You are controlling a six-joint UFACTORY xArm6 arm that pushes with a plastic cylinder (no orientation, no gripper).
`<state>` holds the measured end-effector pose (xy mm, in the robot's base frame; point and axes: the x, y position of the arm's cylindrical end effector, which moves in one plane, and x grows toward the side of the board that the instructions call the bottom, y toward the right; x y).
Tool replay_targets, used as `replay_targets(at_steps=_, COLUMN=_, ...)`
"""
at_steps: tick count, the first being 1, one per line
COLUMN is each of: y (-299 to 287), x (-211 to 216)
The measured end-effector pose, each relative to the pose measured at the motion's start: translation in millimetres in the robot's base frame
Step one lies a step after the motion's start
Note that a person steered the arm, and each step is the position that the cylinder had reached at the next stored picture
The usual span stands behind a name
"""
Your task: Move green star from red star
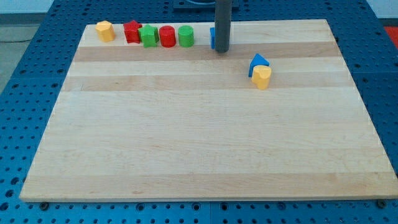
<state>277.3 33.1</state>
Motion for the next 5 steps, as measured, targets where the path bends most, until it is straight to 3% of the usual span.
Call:
replay_targets(at_steps=2, y=8, x=-33)
replay_targets(at_steps=5, y=46, x=-27)
